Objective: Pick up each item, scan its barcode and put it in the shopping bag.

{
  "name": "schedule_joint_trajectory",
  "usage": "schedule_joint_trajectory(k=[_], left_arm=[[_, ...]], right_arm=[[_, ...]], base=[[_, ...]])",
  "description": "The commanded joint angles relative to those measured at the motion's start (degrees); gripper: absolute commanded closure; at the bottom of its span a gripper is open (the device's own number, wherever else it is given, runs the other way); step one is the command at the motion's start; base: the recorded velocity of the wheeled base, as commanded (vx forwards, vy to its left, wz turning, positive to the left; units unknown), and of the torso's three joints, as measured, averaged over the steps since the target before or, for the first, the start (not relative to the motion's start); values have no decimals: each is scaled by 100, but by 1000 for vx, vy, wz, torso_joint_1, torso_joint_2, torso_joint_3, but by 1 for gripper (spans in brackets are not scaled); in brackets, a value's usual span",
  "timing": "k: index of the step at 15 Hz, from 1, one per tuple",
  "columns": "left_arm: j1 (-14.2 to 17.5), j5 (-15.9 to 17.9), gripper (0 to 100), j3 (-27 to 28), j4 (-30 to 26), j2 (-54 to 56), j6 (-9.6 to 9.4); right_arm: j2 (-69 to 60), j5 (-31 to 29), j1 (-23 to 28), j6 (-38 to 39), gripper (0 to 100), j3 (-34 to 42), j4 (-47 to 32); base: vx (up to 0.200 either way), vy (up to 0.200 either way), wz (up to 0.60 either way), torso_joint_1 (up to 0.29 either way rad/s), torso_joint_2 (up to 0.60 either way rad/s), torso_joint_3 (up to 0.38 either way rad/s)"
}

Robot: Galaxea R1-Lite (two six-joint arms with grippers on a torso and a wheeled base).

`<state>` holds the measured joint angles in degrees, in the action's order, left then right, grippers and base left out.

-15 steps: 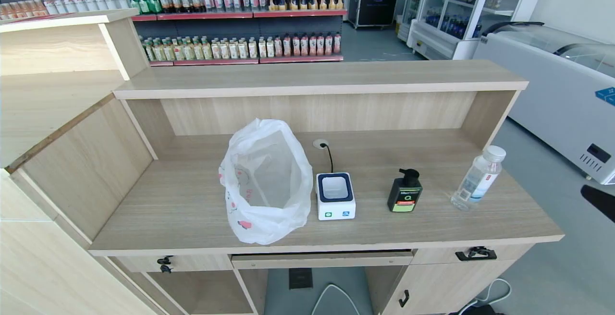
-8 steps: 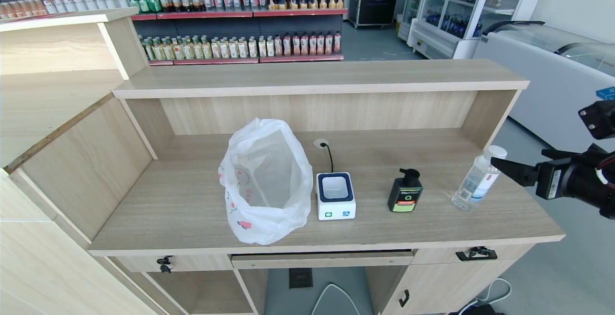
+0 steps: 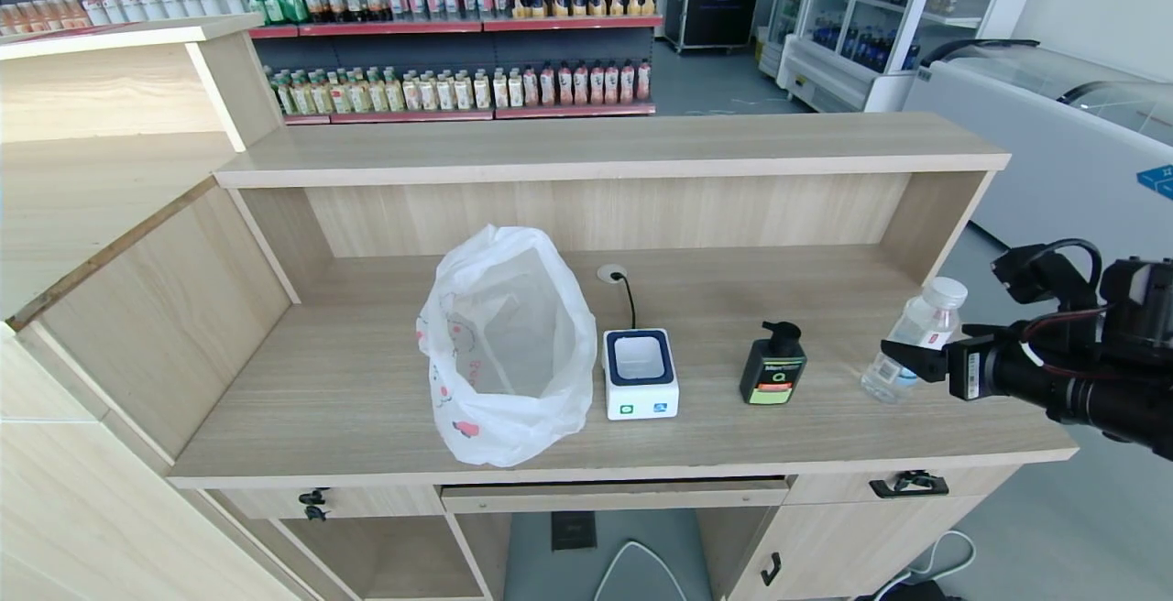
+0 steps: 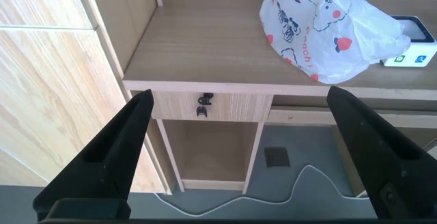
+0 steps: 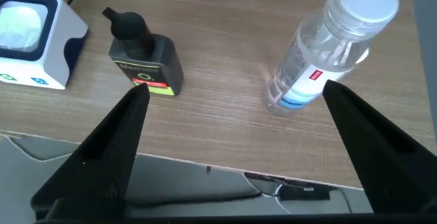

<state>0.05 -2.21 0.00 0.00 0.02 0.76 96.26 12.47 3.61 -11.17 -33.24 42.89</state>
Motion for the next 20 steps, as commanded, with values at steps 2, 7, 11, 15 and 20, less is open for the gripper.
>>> schedule_joint_trajectory(k=[2,7,11,15,20], left_arm=[[4,-8,0,0,0,-2,4],[4,-8,0,0,0,-2,4],[4,1,0,0,0,-2,4],[4,1,0,0,0,-2,4],[4,1,0,0,0,-2,4]], right_arm=[[438,229,8,0,0,-68,9],[1053,827,-44,-228,0,-604,-35],[1378,1521,-132,-474,0,-675,-35],[1659,1636,-343,-474,0,-912,-8],[2134,1636,-493,-799,0,-1343,0]], base=[[0,0,0,0,0,0],[0,0,0,0,0,0],[0,0,0,0,0,0],[0,0,0,0,0,0],[0,0,0,0,0,0]])
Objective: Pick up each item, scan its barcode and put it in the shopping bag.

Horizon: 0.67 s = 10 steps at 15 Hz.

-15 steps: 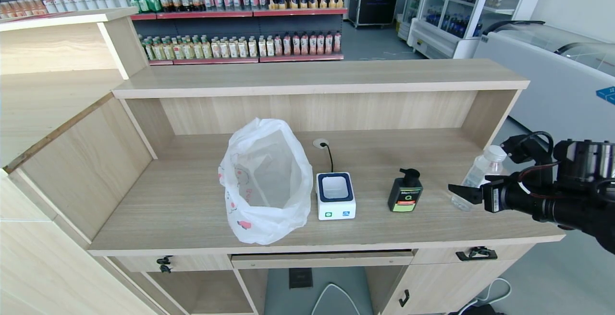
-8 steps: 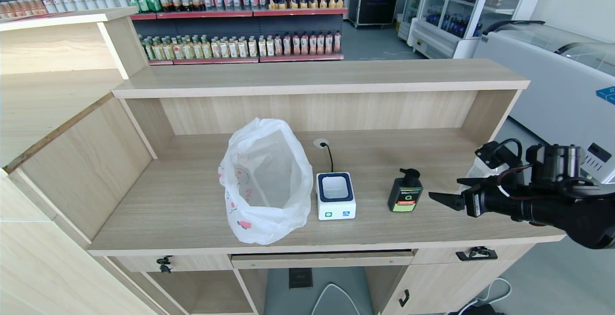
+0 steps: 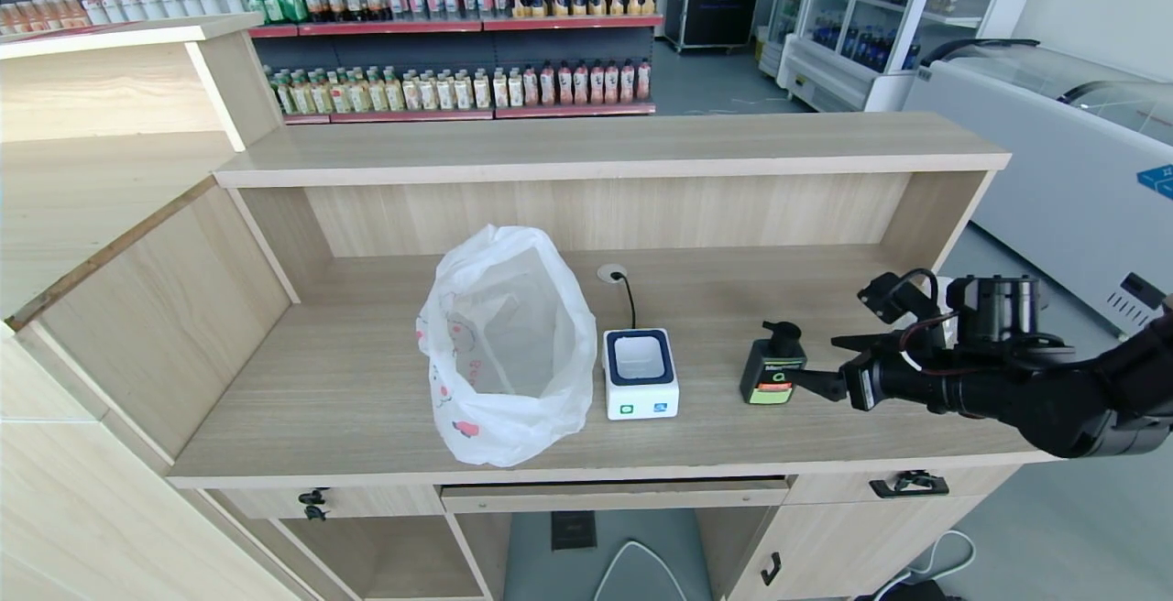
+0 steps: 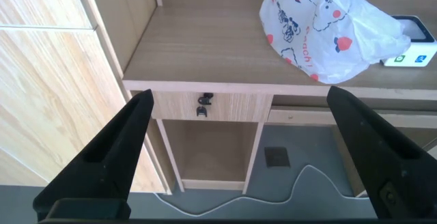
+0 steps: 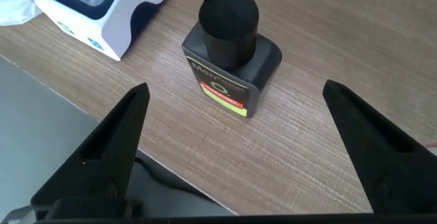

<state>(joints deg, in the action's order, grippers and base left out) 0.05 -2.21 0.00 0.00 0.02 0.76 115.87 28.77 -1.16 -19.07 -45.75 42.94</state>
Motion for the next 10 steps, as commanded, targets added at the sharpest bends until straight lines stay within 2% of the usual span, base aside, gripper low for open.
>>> schedule_joint_trajectory(k=[1,7,10], left_arm=[[4,-8,0,0,0,-2,4],[4,1,0,0,0,-2,4],[4,1,0,0,0,-2,4]], right_arm=[[260,15,-16,-53,0,-180,4],[805,305,-42,-317,0,-610,-4],[1069,674,-104,-528,0,-777,-4]], base=[[0,0,0,0,0,0],[0,0,0,0,0,0],[0,0,0,0,0,0]])
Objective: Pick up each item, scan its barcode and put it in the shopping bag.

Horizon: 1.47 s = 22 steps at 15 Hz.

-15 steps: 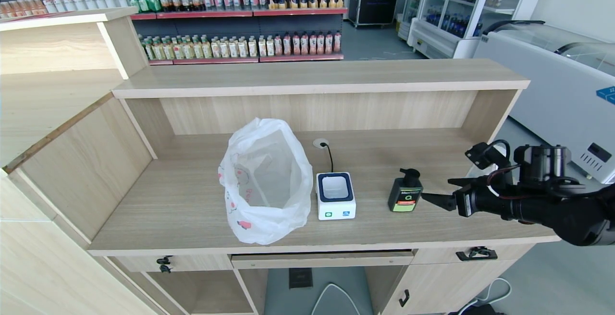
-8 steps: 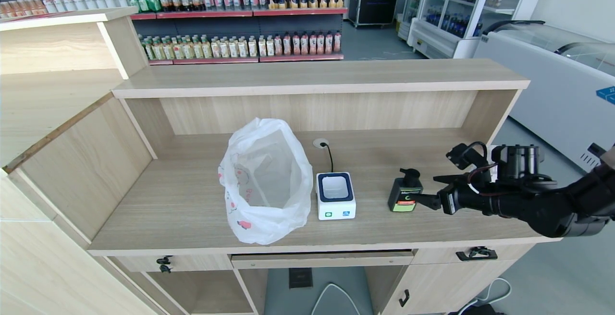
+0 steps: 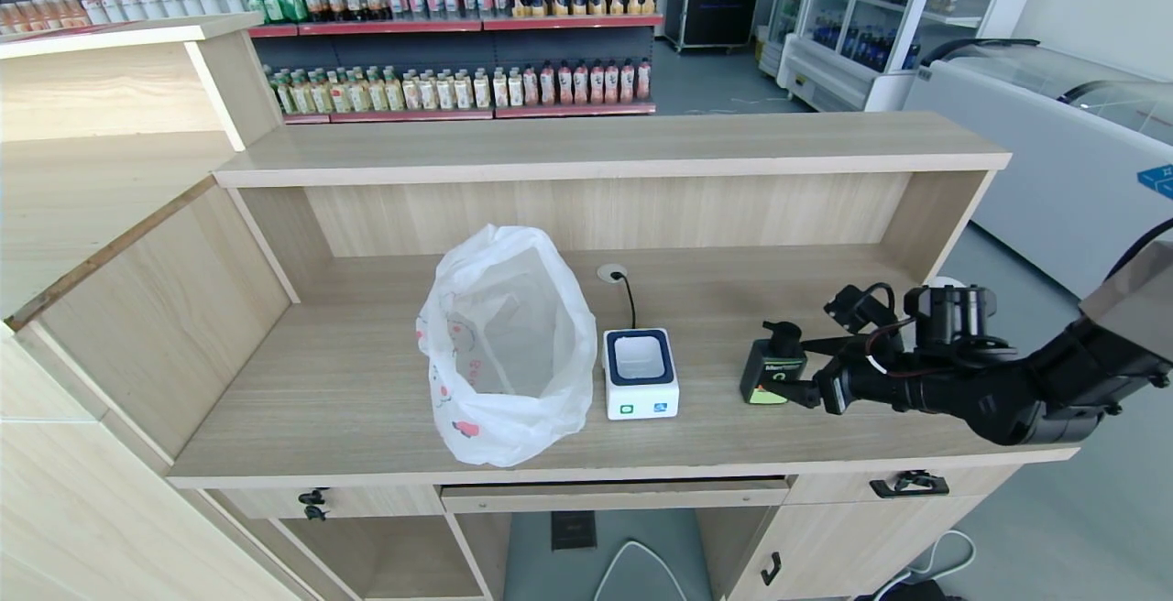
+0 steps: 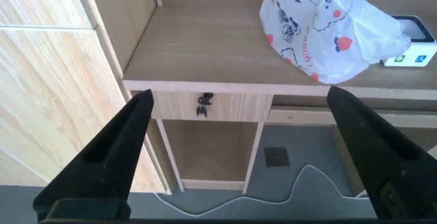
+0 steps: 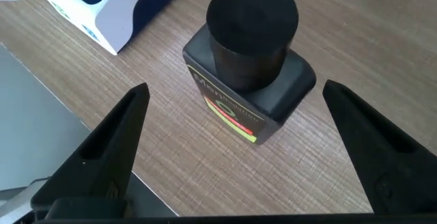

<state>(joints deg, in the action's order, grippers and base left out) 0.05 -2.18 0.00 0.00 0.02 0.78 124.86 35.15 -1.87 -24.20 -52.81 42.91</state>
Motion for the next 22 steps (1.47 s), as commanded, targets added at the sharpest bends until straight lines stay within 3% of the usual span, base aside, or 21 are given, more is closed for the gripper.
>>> schedule_joint_trajectory(k=[1,15,16,20,22], left_arm=[[4,-10,0,0,0,-2,1],[13,-2,0,0,0,-2,1],[4,-2,0,0,0,-2,1],[4,-10,0,0,0,-2,1],[4,-10,0,0,0,-2,1]], right_arm=[[241,71,-77,-15,0,-124,7],[909,476,-376,3,0,-502,596],[909,502,-376,-6,100,-485,604],[874,449,-341,-234,100,-520,710],[689,441,-297,-454,100,-107,1176]], base=[[0,0,0,0,0,0],[0,0,0,0,0,0],[0,0,0,0,0,0],[0,0,0,0,0,0],[0,0,0,0,0,0]])
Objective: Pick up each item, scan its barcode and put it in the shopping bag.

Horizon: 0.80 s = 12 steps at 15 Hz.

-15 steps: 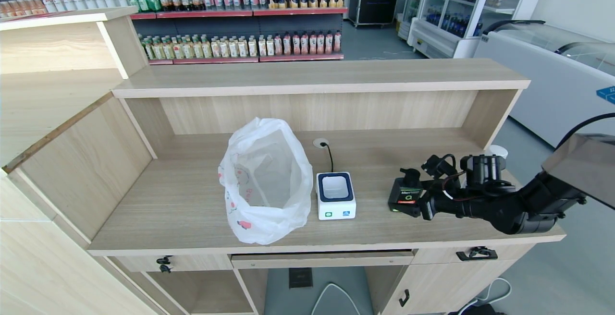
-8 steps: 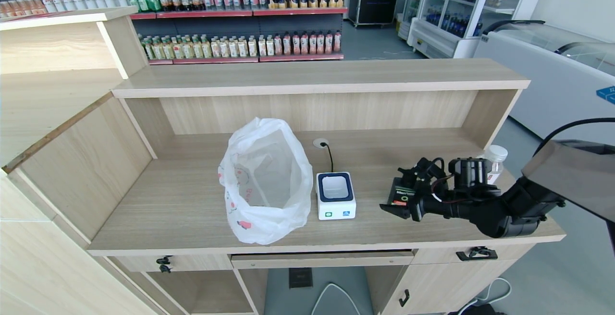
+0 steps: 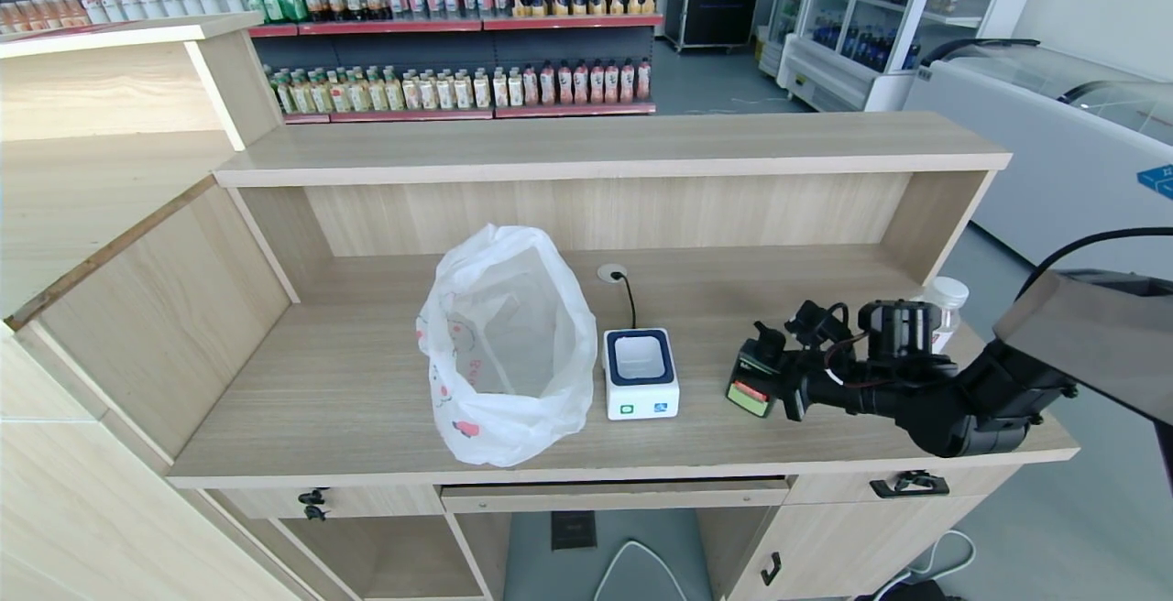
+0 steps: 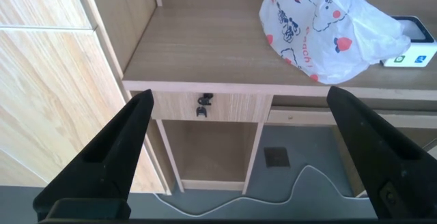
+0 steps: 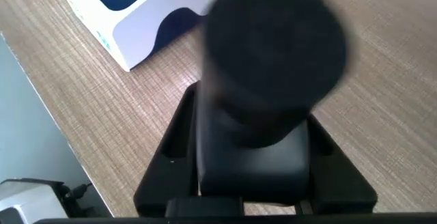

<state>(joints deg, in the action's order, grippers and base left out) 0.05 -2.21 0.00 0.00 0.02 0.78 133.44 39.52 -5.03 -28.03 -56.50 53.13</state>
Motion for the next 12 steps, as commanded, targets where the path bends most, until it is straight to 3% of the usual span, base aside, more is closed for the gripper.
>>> schedule_joint_trajectory(k=[1,5,7,9,11,12], left_arm=[[4,1,0,0,0,-2,1],[4,-8,0,0,0,-2,1],[4,-8,0,0,0,-2,1],[4,-8,0,0,0,-2,1],[4,1,0,0,0,-2,1],[4,-8,0,0,0,-2,1]], right_arm=[[-459,3,20,-115,100,500,181],[-1918,-6,29,-133,100,799,57],[-2551,-164,20,-546,100,895,84],[-2946,-331,46,-1697,100,869,5],[-3685,-331,-138,-3939,100,1089,-66],[-3887,-287,-208,-4492,100,1203,-57]], base=[[0,0,0,0,0,0],[0,0,0,0,0,0],[0,0,0,0,0,0],[0,0,0,0,0,0],[0,0,0,0,0,0],[0,0,0,0,0,0]])
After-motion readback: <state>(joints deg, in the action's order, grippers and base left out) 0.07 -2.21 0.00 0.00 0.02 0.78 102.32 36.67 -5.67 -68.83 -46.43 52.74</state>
